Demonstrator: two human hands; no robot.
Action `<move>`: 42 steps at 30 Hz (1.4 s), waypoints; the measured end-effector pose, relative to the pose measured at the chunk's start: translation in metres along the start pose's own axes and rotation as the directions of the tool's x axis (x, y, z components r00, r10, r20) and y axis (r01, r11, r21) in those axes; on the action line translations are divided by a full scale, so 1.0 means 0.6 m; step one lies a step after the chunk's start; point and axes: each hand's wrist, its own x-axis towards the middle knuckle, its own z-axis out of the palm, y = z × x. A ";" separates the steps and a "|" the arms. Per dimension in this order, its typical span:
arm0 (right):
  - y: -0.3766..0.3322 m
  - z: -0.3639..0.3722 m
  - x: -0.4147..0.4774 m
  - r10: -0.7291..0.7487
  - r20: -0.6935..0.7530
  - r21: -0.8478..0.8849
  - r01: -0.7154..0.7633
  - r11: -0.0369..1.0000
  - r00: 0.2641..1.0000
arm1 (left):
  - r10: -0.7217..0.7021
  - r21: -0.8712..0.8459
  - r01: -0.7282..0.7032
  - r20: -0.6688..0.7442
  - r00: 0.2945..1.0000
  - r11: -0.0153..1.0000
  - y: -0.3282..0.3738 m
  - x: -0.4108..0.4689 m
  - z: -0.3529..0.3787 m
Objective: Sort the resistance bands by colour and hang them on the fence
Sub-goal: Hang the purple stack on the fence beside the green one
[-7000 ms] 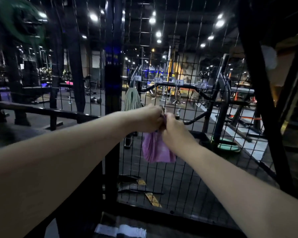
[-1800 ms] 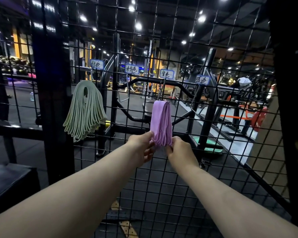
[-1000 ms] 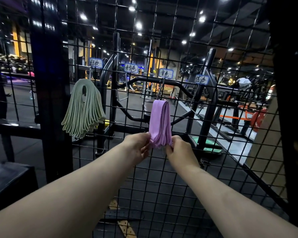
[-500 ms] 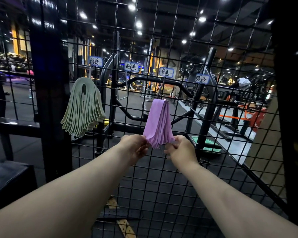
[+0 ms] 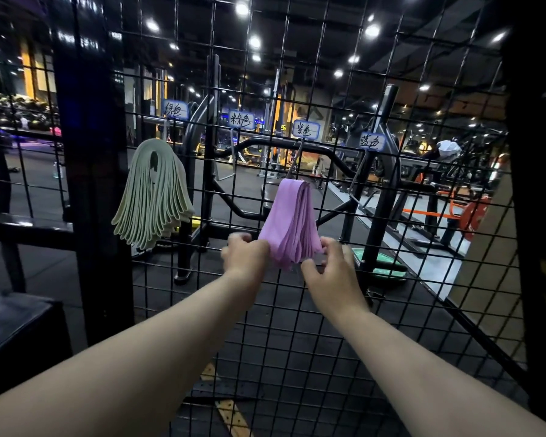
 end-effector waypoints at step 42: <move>-0.087 0.000 0.035 -0.292 -0.163 -0.086 0.281 0.956 0.943 | 0.578 0.274 -0.617 0.215 0.787 0.738 0.075 0.021 0.011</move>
